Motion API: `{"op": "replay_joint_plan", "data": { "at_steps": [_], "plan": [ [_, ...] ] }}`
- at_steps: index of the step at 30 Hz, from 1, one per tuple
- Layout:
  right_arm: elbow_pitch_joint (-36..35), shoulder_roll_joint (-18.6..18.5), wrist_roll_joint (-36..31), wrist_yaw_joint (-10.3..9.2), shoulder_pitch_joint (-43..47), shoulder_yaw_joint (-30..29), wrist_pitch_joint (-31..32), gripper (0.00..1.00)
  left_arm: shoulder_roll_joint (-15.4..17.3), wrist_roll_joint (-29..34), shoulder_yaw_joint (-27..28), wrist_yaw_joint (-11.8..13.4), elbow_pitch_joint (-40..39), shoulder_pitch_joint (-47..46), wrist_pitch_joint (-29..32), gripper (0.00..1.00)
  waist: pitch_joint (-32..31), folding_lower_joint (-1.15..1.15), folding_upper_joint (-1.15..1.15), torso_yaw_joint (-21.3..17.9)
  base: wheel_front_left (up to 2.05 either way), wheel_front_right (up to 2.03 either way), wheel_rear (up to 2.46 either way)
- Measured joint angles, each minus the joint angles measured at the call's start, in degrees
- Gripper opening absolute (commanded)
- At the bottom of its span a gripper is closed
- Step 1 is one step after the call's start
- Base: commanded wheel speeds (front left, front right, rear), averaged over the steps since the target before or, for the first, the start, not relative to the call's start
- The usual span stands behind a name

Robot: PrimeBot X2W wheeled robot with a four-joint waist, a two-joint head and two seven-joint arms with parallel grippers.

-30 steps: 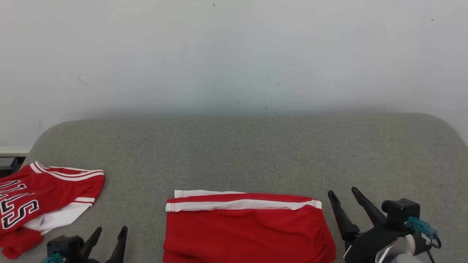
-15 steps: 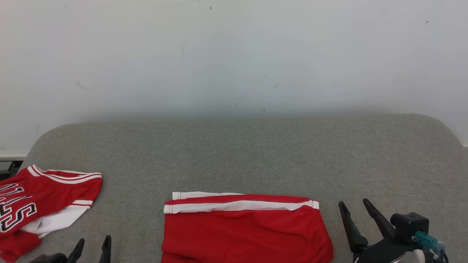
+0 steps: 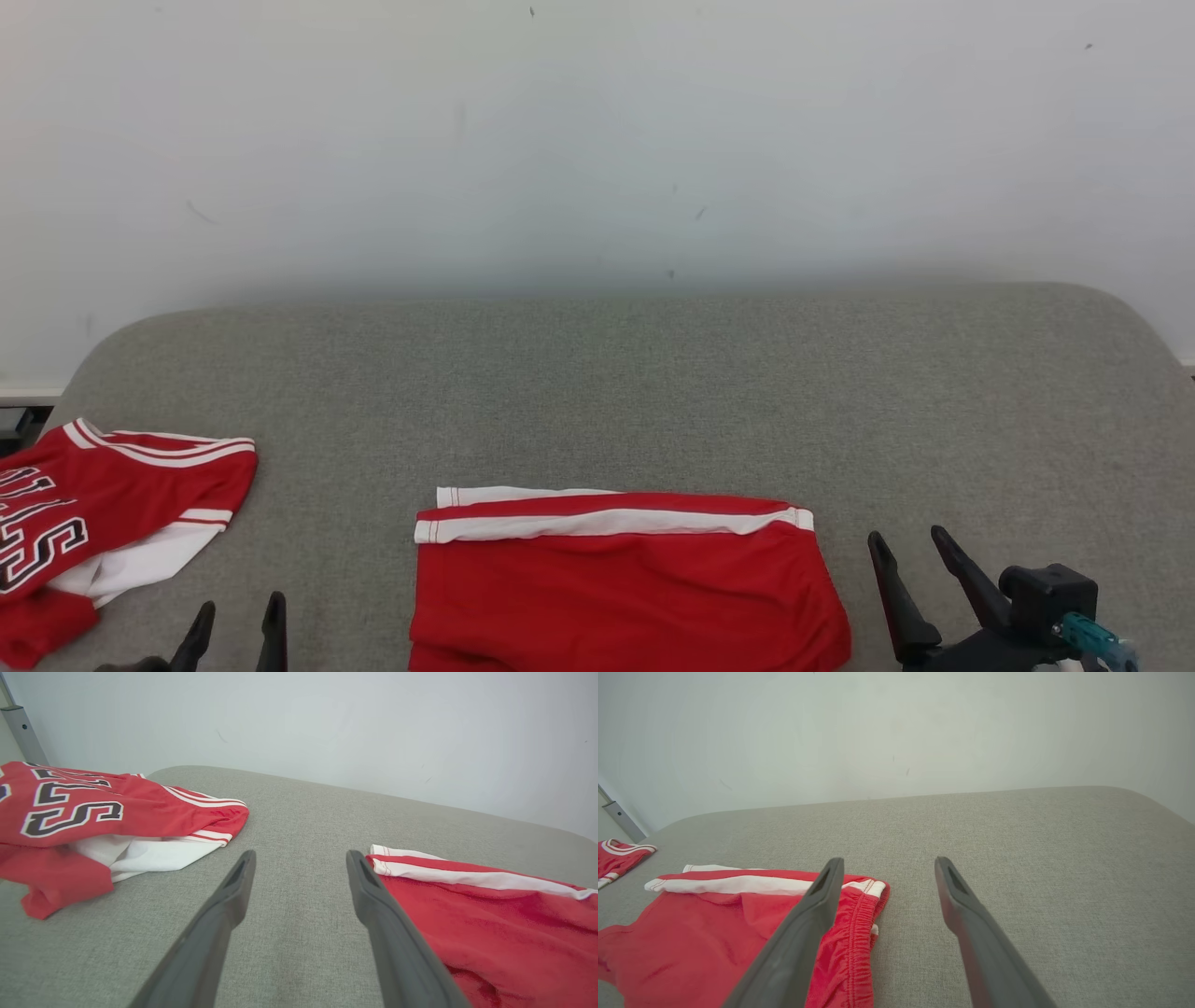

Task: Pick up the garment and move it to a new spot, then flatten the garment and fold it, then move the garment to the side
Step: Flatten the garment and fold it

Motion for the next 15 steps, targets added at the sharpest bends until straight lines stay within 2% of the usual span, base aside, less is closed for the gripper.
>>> {"op": "replay_joint_plan", "data": {
  "at_steps": [6, 15],
  "plan": [
    [2.8, 1.1, 2.0, 0.36, -0.5, 0.5, 2.3, 1.0, -1.7, 3.1, -0.5, 0.0, -2.4, 0.0, -0.1, 1.0, 0.5, 0.0, 0.0, 1.4, 0.0, 0.0, 0.0],
    [13.4, 2.8, 3.2, 1.92, -8.2, 2.9, 11.0, 1.0, -3.5, 5.8, -1.6, 0.0, -4.2, -0.2, -0.1, 1.0, 0.9, 0.01, 0.0, 4.9, 0.0, 0.0, 0.0]
  ]
}}
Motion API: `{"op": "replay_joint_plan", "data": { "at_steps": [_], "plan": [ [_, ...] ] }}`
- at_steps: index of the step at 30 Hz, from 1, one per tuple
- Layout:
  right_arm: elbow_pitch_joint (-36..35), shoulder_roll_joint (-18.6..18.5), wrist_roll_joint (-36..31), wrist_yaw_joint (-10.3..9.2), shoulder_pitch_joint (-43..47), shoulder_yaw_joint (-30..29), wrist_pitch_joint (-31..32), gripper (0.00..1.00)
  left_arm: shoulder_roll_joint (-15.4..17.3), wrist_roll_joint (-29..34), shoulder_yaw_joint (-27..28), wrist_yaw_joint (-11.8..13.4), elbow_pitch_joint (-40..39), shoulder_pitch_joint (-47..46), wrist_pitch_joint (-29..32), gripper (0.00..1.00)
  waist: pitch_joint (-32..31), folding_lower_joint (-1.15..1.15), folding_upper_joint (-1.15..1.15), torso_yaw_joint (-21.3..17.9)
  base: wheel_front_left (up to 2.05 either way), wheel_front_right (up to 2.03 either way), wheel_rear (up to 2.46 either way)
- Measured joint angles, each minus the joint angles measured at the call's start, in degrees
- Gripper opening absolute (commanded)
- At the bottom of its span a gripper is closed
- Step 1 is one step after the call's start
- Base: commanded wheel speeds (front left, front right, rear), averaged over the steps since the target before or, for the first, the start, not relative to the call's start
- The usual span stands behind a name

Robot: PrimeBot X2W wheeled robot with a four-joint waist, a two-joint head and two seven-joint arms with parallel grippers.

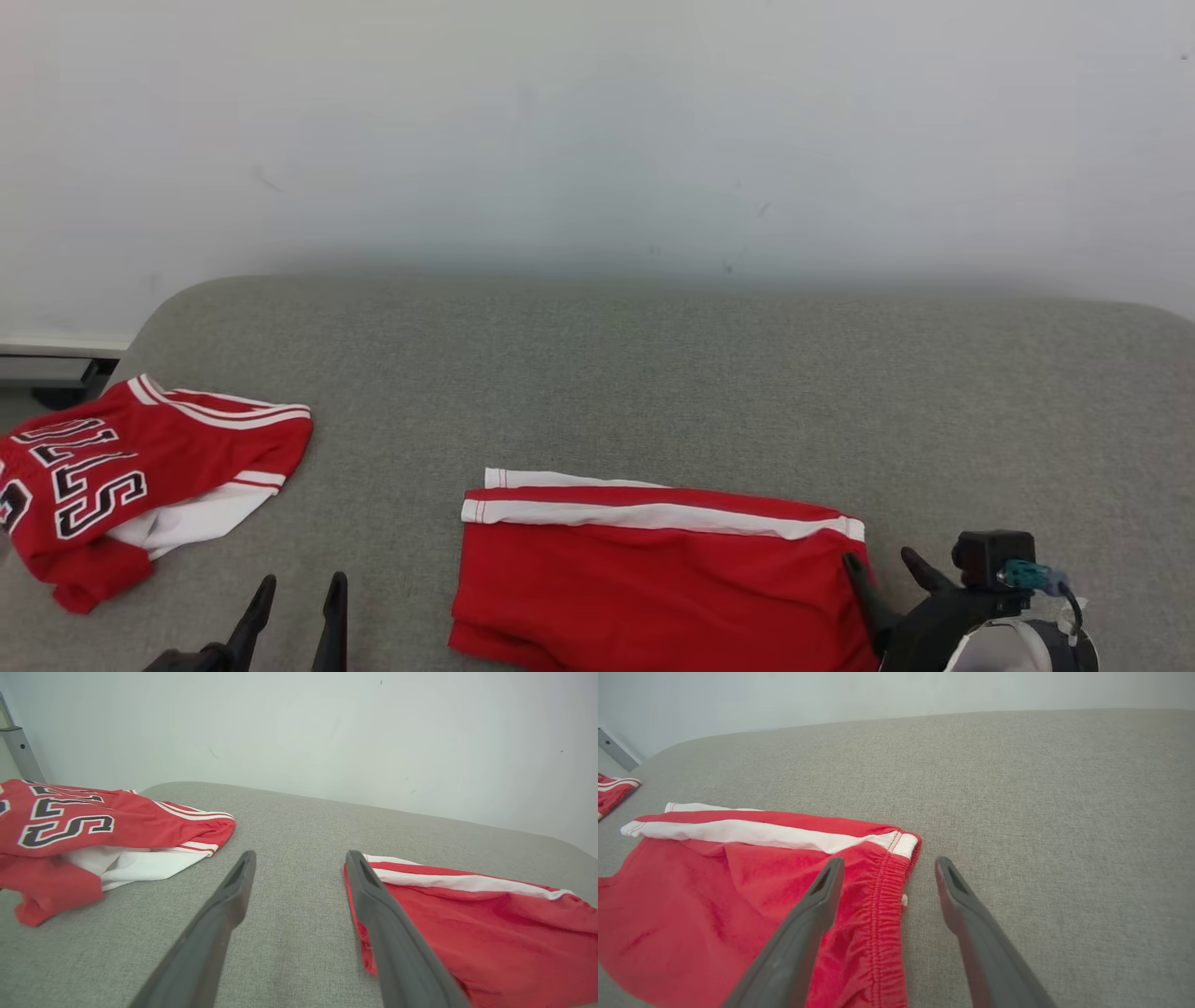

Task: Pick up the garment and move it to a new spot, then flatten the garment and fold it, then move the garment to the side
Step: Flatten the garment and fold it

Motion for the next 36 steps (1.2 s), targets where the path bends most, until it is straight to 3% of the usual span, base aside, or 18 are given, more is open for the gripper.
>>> {"op": "replay_joint_plan", "data": {
  "at_steps": [11, 20, 22, 23, 29, 36],
  "plan": [
    [7.7, 1.0, 0.8, 0.15, -2.4, 2.4, 9.2, 1.0, -0.4, 1.1, 0.2, 0.0, -1.0, 0.2, 0.0, 1.0, -0.2, 0.0, 0.0, 4.0, 0.0, 0.0, 0.0],
    [11.2, 2.7, 2.9, 0.73, -3.6, 3.5, 15.6, 1.0, -0.9, 1.6, 1.3, 0.0, -1.5, 1.5, 0.0, 1.0, -0.2, -0.01, -0.01, 4.4, 0.0, 0.0, 0.0],
    [11.6, 2.6, 2.9, 0.98, -4.2, 3.7, 16.3, 0.13, -0.9, 1.6, 1.8, 0.0, -1.6, 1.5, 0.0, 1.0, -0.2, -0.01, 0.0, 4.3, 0.0, 0.0, 0.0],
    [11.7, 2.6, 2.9, 0.98, -4.3, 3.6, 16.4, 0.0, -0.9, 1.6, 2.0, 0.0, -1.6, 1.5, 0.0, 1.0, -0.1, -0.01, 0.0, 4.3, 0.0, 0.0, 0.0],
    [12.4, 2.4, 2.4, 1.54, -6.8, 3.7, 16.8, 0.0, -1.0, 1.7, 3.2, 0.0, -1.9, 2.9, 0.0, 1.0, 0.3, -0.01, 0.0, 3.5, 0.0, 0.0, 0.0],
    [13.2, -3.1, 1.4, 1.44, -10.6, 1.3, 15.6, 0.0, -1.7, 1.8, 3.6, 0.0, -2.2, 2.7, 0.0, 1.0, 0.8, 0.0, 0.0, 2.5, 0.0, 0.0, 0.0]
  ]
}}
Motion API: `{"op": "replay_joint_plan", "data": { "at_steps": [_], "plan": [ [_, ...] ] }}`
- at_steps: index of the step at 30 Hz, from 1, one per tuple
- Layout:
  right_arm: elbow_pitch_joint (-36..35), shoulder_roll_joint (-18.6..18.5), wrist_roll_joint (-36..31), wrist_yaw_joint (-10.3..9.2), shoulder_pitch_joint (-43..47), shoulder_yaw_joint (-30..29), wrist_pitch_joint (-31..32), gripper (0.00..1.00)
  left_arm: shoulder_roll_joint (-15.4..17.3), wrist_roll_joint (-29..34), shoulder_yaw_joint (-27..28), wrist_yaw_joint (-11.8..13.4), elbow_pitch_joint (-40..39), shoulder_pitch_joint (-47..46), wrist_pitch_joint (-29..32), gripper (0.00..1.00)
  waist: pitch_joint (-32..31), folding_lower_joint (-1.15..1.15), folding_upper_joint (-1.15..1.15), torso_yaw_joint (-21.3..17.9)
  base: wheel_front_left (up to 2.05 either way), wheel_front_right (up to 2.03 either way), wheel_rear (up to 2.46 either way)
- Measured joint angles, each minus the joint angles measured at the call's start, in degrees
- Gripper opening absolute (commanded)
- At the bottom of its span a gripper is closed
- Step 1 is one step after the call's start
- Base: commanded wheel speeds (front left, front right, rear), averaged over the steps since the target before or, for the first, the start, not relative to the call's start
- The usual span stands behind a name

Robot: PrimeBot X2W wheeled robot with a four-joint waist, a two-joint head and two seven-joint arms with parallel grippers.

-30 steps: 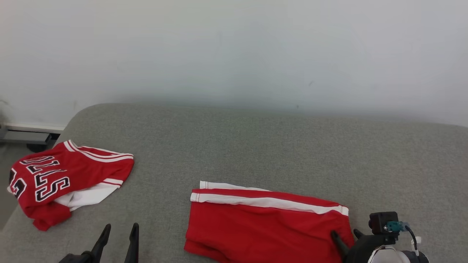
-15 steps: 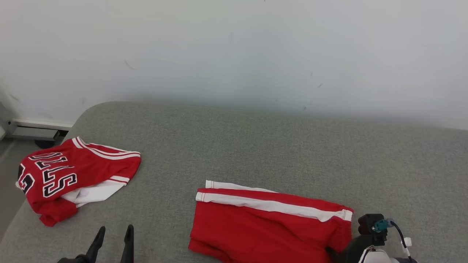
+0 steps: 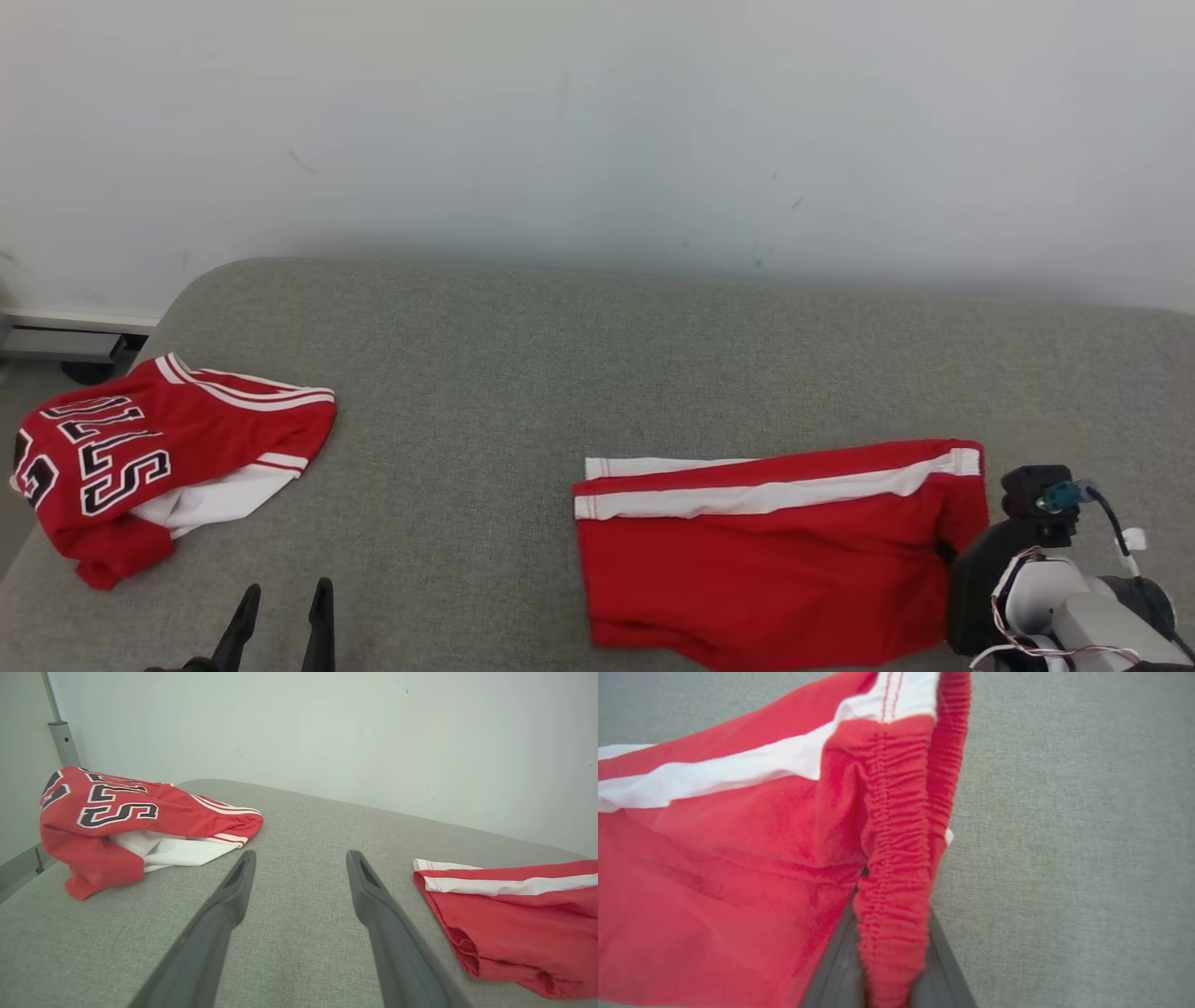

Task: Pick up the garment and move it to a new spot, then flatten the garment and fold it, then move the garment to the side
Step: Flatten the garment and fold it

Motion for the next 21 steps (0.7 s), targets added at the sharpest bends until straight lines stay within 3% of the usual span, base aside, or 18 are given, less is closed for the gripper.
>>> {"op": "replay_joint_plan", "data": {
  "at_steps": [5, 8, 14, 21],
  "plan": [
    [0.5, -1.5, 0.0, 0.12, -0.4, -0.8, -0.3, 0.0, -0.2, 0.0, 0.0, 0.0, 0.0, 0.0, 0.0, 1.0, 0.1, 0.0, 0.0, -0.4, 0.0, 0.0, 0.0],
    [-0.7, -1.2, 1.2, 1.54, -0.4, -1.4, -0.7, 0.0, -0.2, 0.0, 0.1, -0.1, 0.0, 0.0, 0.0, 1.0, 0.1, 0.0, 0.0, -0.7, 0.0, 0.0, 0.0],
    [-5.9, 1.8, 4.4, 6.65, -0.6, -1.1, -0.1, 0.0, -0.4, 0.0, 0.5, -0.1, 0.1, 0.1, 0.0, 1.0, -0.1, -0.01, 0.0, -1.7, 0.0, 0.0, 0.0],
    [-11.9, 2.7, 6.8, 7.67, -0.5, 0.1, 1.9, 0.0, -1.6, 0.3, -0.2, -0.5, 0.8, -0.1, 0.0, 1.0, -0.5, -0.01, 0.0, -2.3, 0.0, 0.0, 0.0]
  ]
}}
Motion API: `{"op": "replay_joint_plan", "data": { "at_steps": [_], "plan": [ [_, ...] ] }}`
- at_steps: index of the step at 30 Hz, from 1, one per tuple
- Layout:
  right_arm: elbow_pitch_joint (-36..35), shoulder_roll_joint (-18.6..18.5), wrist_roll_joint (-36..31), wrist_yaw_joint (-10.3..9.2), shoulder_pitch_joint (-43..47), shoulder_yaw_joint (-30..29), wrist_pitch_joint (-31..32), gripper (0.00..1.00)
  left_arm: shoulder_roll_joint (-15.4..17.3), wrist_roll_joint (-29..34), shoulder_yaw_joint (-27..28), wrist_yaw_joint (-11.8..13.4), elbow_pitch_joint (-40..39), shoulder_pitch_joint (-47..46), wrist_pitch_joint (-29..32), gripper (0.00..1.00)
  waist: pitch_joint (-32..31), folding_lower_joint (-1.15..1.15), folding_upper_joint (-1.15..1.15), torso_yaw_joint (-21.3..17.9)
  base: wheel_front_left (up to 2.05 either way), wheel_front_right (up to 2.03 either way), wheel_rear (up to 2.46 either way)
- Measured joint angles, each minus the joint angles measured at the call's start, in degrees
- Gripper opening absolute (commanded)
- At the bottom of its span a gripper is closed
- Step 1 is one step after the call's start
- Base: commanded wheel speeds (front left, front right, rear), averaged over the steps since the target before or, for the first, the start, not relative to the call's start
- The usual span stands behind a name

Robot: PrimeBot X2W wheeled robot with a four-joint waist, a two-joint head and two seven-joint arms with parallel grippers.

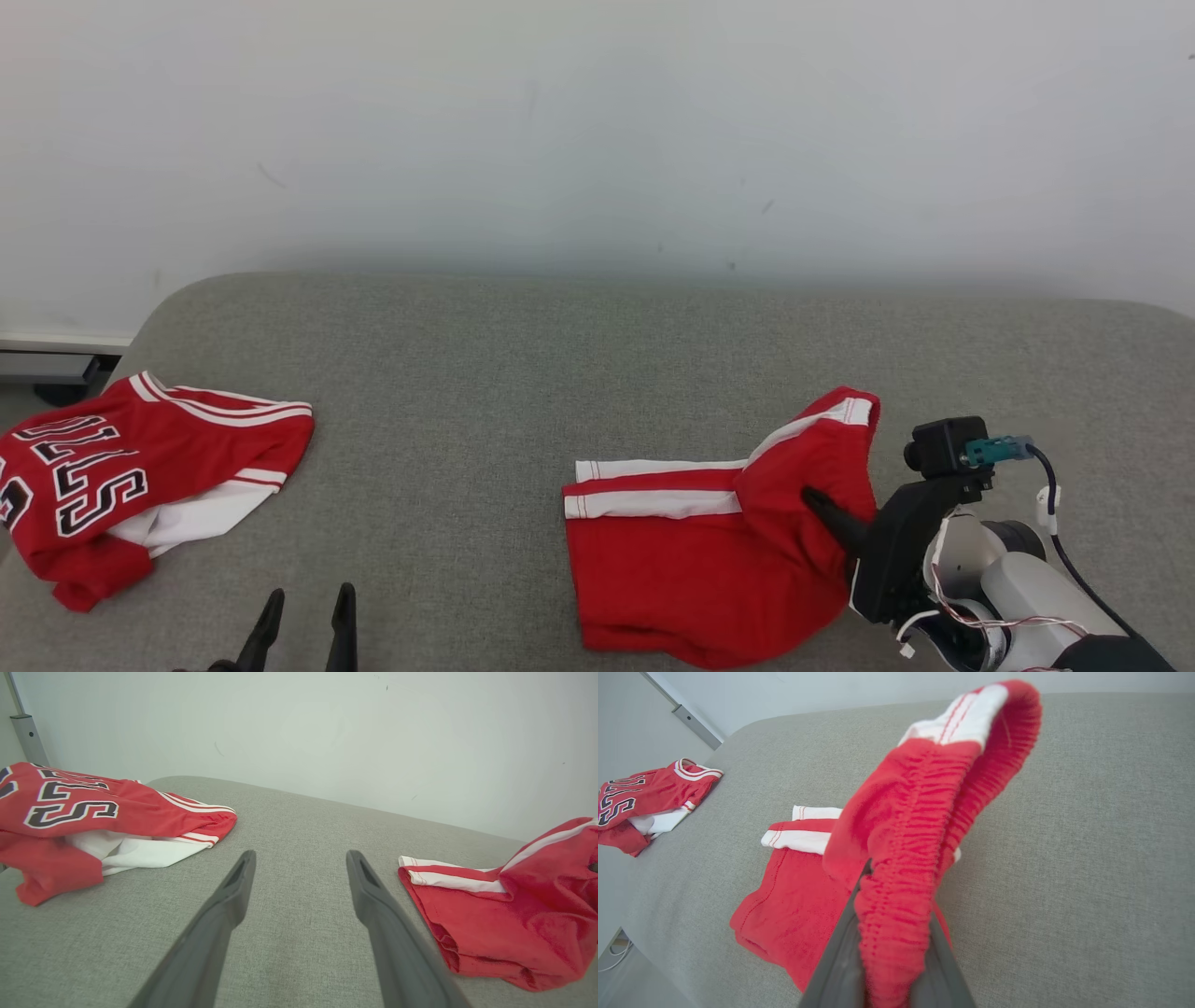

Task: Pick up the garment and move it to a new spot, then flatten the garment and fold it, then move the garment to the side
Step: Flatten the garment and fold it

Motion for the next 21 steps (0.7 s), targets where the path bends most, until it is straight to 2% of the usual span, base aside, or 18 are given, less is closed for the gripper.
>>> {"op": "replay_joint_plan", "data": {
  "at_steps": [8, 14, 16, 21],
  "plan": [
    [-5.9, 1.5, 2.5, 0.67, 0.0, 1.5, 3.2, 0.0, -1.3, 0.2, -1.5, -0.7, 1.4, -0.2, 0.0, 1.0, -0.3, 0.0, 0.0, 1.4, 0.0, 0.0, 0.0],
    [-6.7, 2.1, 2.9, 0.57, -0.4, 2.7, 6.6, 0.0, -2.4, 0.8, -2.8, -1.6, 2.6, -1.4, 0.0, 1.0, -0.3, 0.0, 0.0, 3.5, 0.0, 0.0, 0.0],
    [-5.7, 2.7, 2.9, 0.3, -1.4, 3.1, 7.9, 0.0, -2.5, 1.3, -2.8, -1.7, 2.8, -1.6, 0.0, 1.0, -0.3, 0.0, 0.0, 4.1, 0.0, 0.0, 0.0],
    [-2.8, 4.2, 2.7, -2.3, -3.1, 3.8, 9.8, 0.0, -3.3, 1.3, -3.5, -2.4, 3.8, -1.9, 0.0, 1.0, 0.0, 0.0, 0.0, 5.7, 0.0, 0.0, 0.0]
  ]
}}
